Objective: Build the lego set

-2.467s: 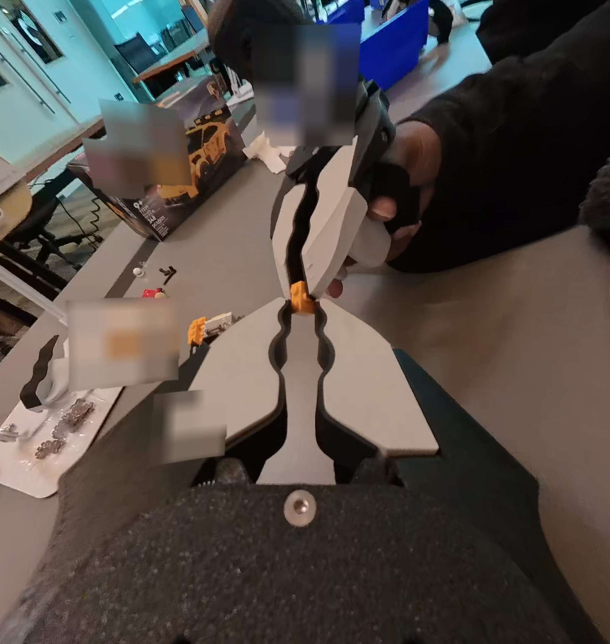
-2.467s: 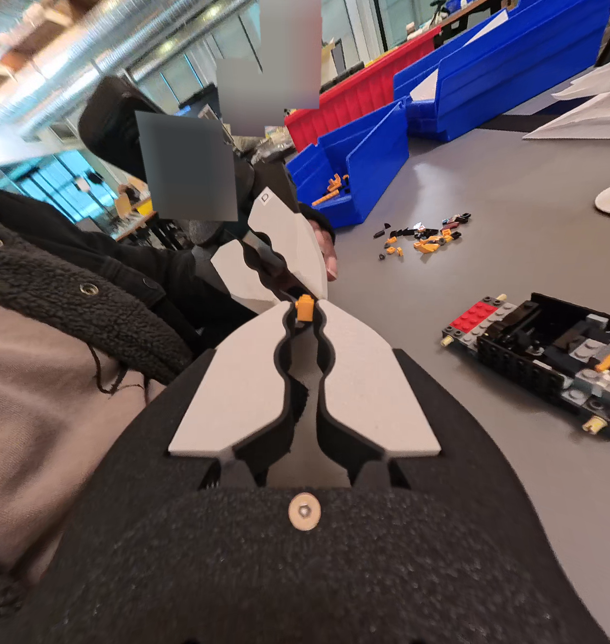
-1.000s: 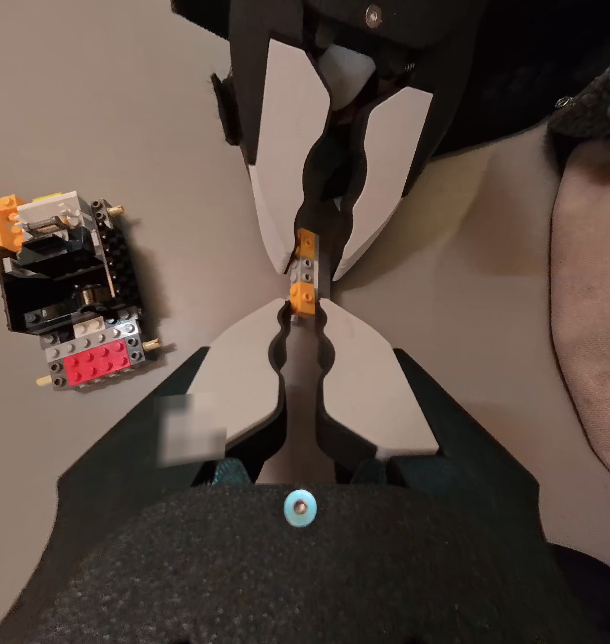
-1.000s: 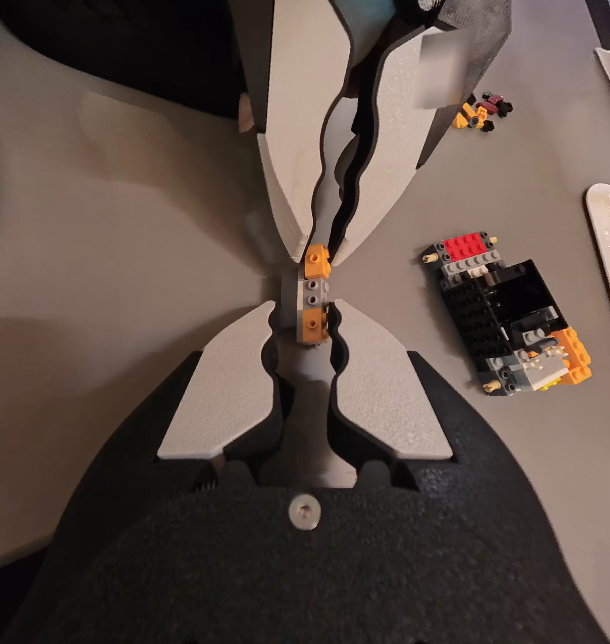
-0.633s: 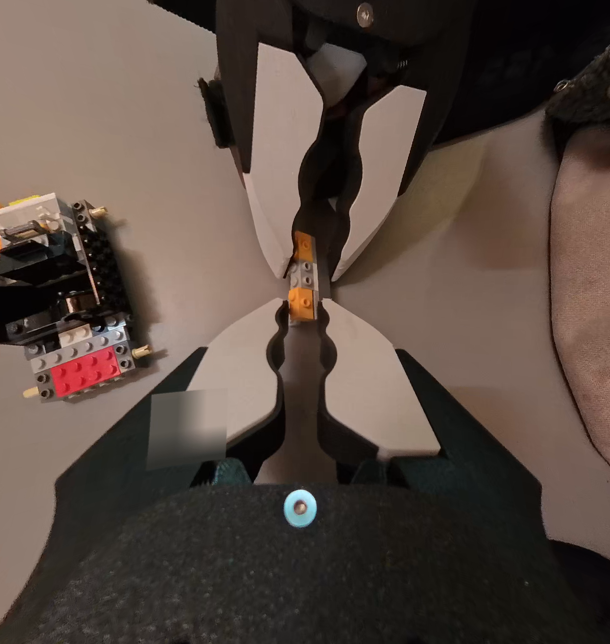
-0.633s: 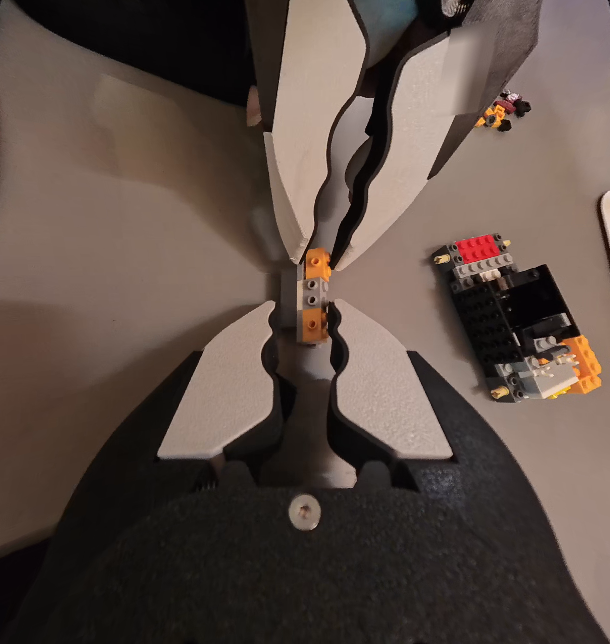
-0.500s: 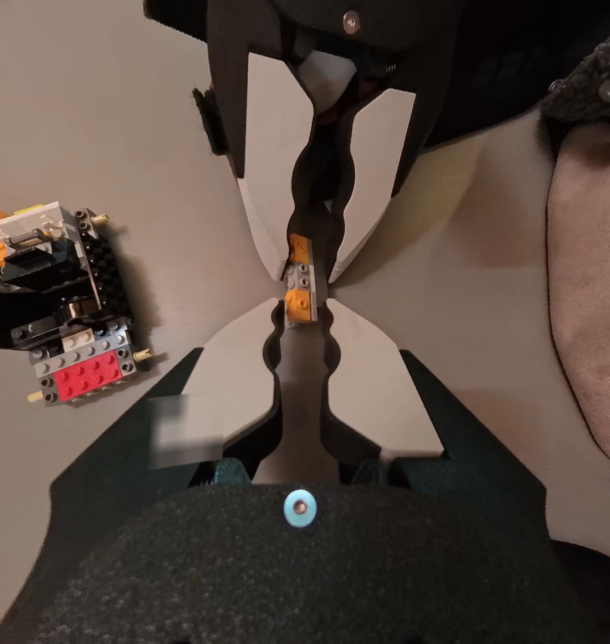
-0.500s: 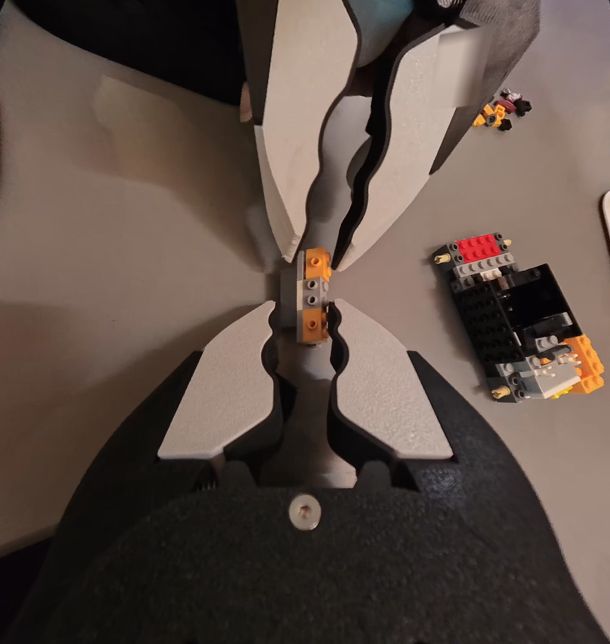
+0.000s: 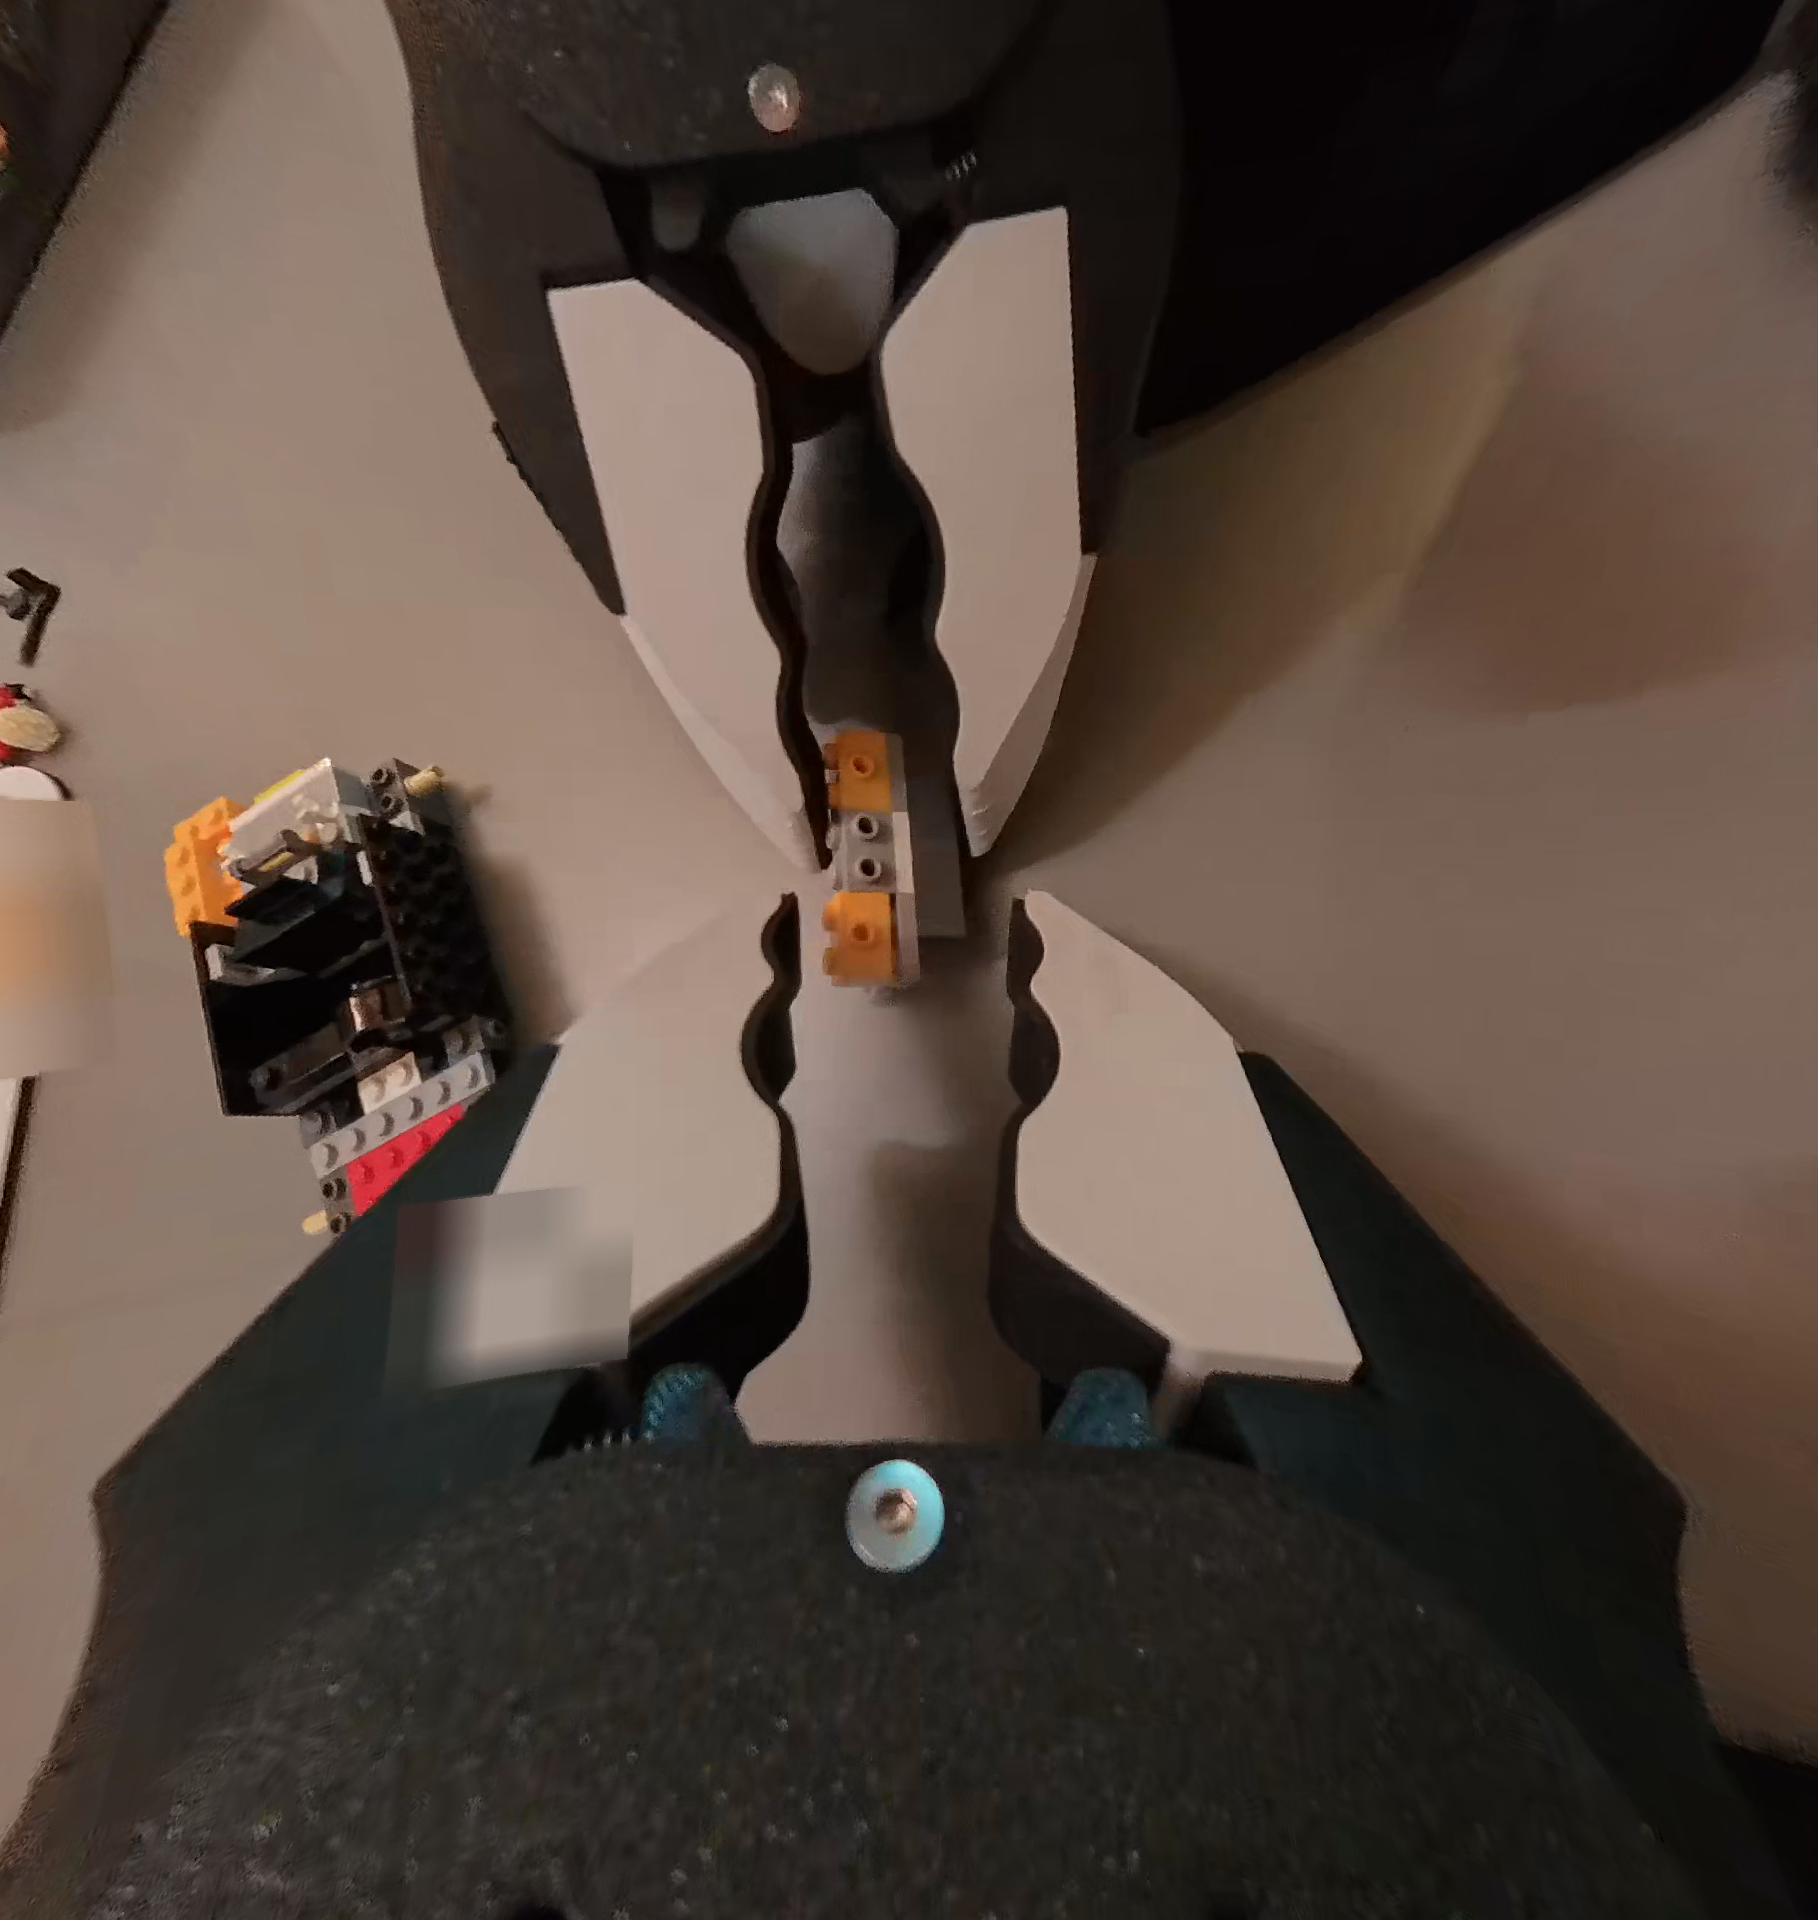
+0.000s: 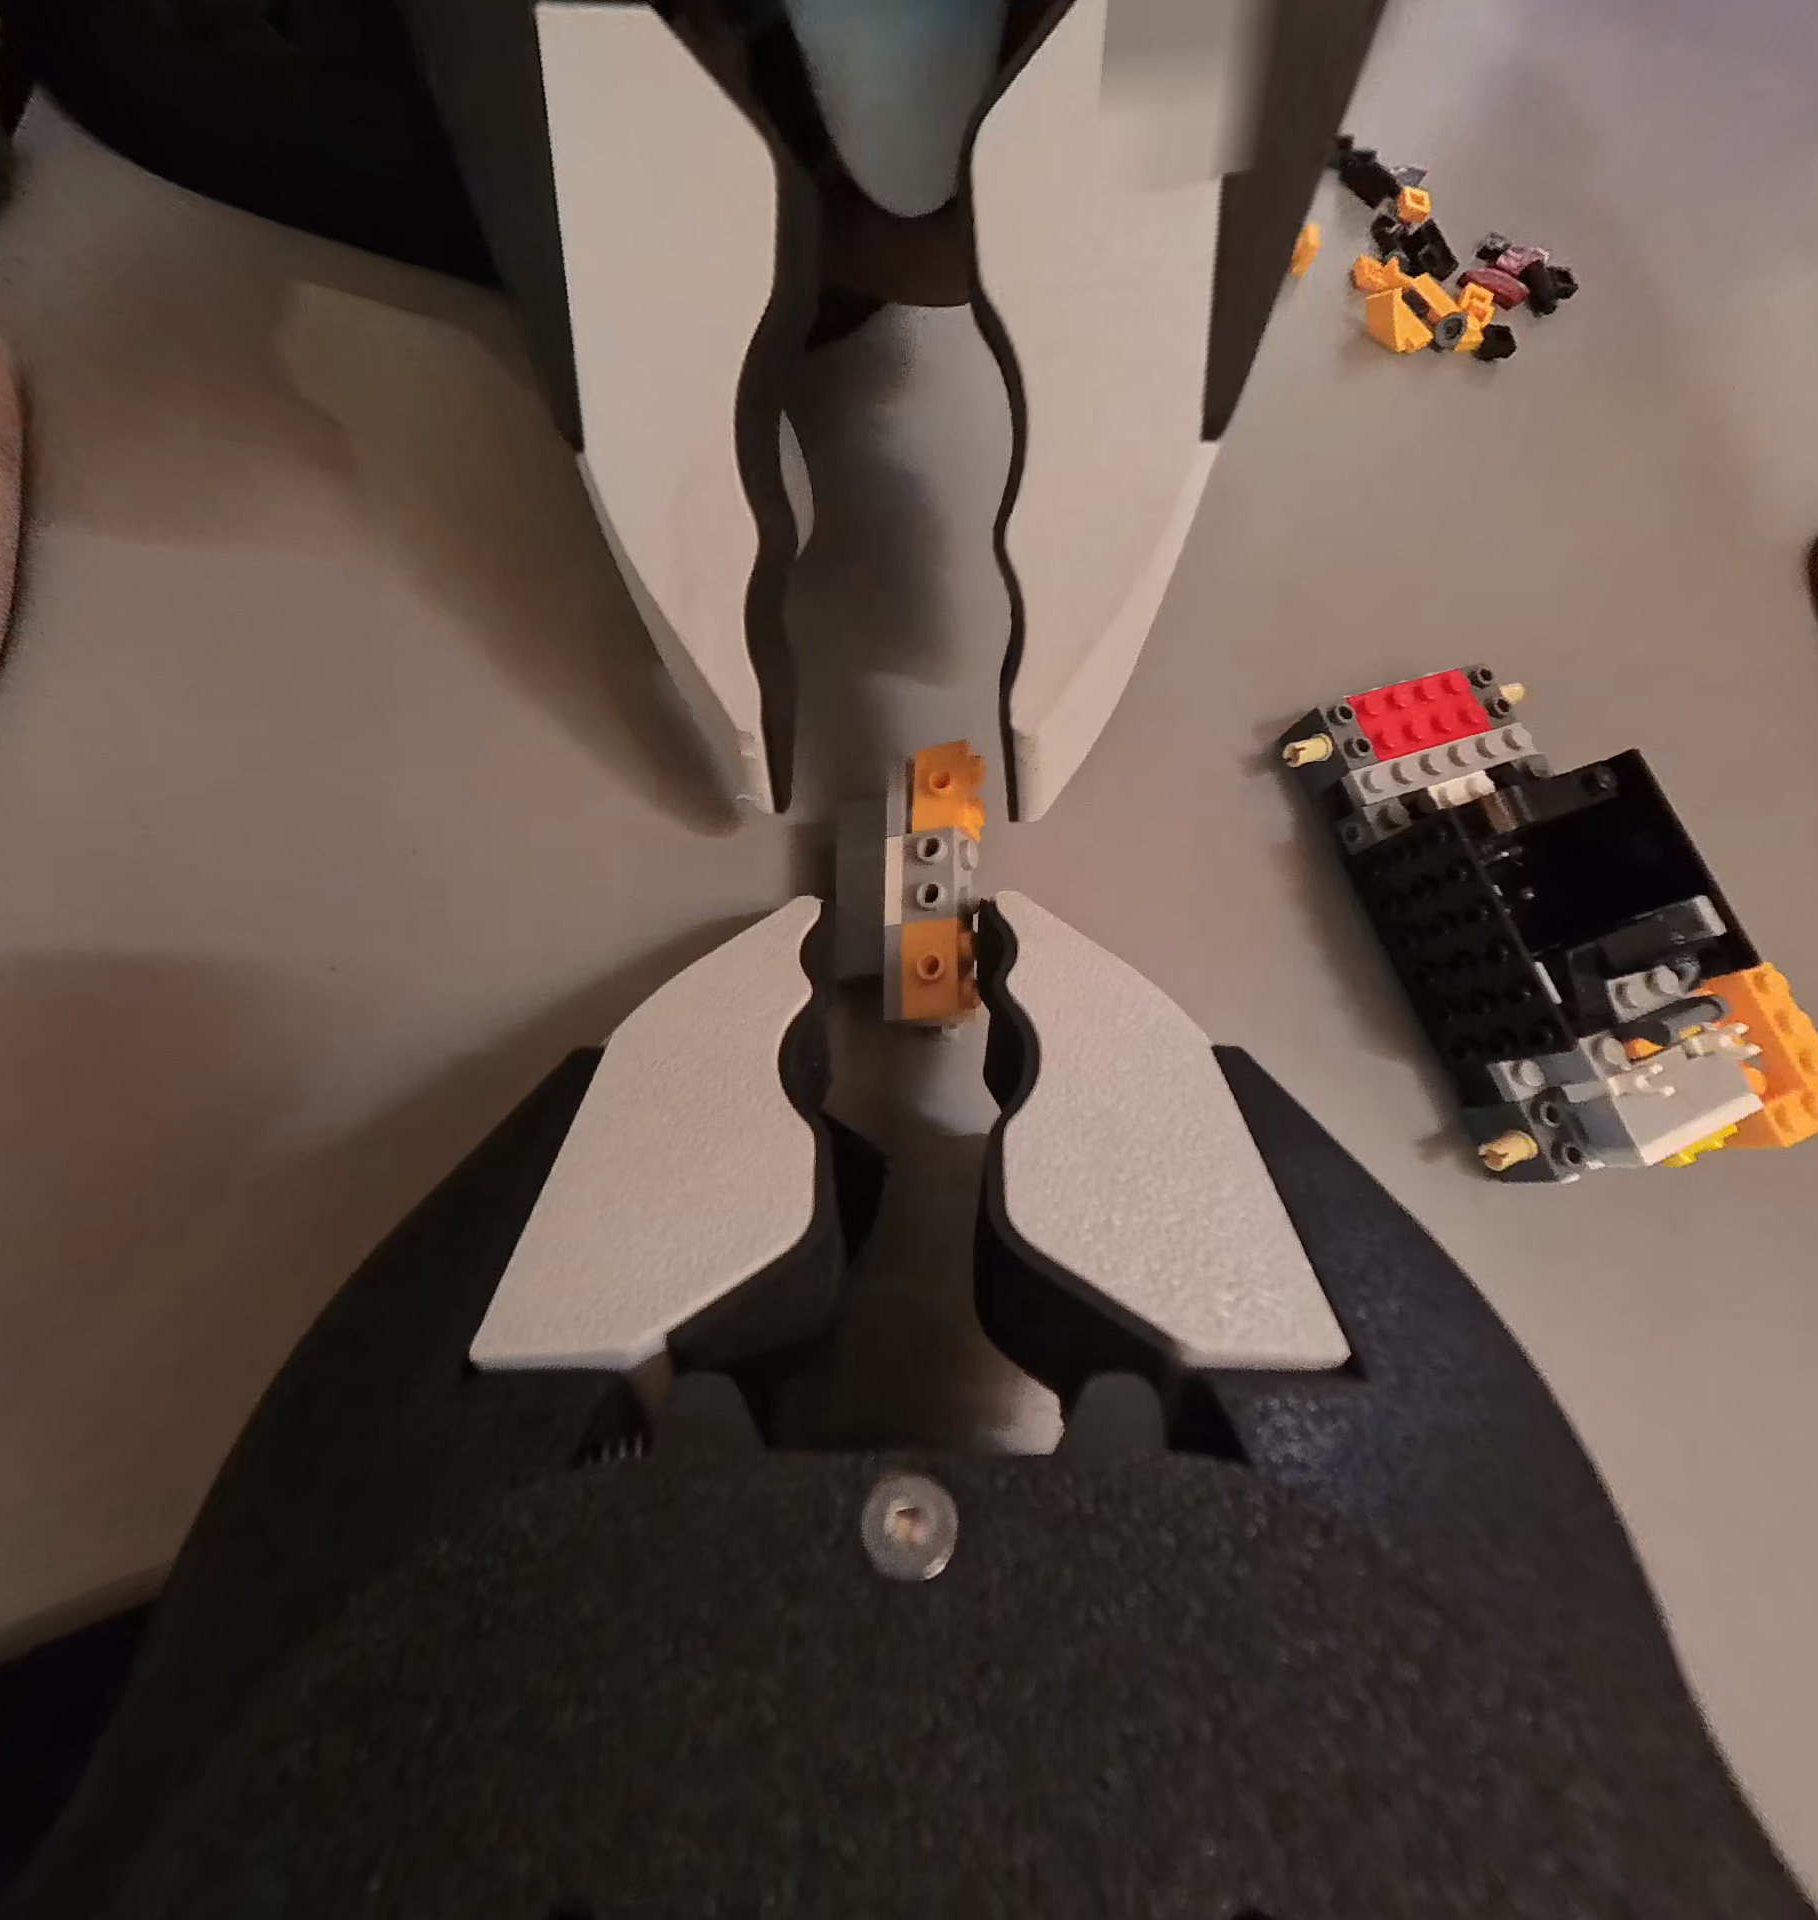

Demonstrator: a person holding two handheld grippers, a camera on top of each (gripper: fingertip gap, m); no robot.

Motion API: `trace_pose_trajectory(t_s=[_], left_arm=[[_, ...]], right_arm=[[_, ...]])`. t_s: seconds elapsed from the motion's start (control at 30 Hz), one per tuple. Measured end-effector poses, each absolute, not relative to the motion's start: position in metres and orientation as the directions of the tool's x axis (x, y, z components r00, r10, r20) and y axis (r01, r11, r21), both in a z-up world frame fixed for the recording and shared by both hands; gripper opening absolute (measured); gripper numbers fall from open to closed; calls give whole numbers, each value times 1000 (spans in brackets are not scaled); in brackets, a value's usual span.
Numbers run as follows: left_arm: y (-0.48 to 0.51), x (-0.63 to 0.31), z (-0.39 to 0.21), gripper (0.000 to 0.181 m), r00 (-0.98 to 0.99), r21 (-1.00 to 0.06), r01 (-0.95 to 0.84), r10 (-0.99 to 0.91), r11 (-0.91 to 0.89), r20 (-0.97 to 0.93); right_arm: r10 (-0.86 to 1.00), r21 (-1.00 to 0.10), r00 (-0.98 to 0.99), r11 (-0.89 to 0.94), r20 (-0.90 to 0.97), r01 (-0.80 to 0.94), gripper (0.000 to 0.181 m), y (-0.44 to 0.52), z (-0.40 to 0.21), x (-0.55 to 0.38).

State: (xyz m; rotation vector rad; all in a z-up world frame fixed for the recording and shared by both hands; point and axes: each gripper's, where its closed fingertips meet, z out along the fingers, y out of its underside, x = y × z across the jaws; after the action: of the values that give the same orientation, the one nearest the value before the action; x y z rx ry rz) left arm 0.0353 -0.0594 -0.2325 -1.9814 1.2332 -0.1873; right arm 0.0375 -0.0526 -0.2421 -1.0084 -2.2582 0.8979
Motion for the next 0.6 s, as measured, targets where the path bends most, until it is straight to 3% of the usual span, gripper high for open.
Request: trace_pose_trajectory(t_s=[0.4, 0.6], left_arm=[[-55, 31, -237, 26, 498, -608, -771, -775, -190, -389], [-57, 33, -239, 26, 526, -644, -728, -793, -234, -307]], right_arm=[[795, -744, -590, 479, 142, 466, 26, -51, -242, 37], [789, -745, -599, 481, 137, 463, 26, -52, -242, 38]])
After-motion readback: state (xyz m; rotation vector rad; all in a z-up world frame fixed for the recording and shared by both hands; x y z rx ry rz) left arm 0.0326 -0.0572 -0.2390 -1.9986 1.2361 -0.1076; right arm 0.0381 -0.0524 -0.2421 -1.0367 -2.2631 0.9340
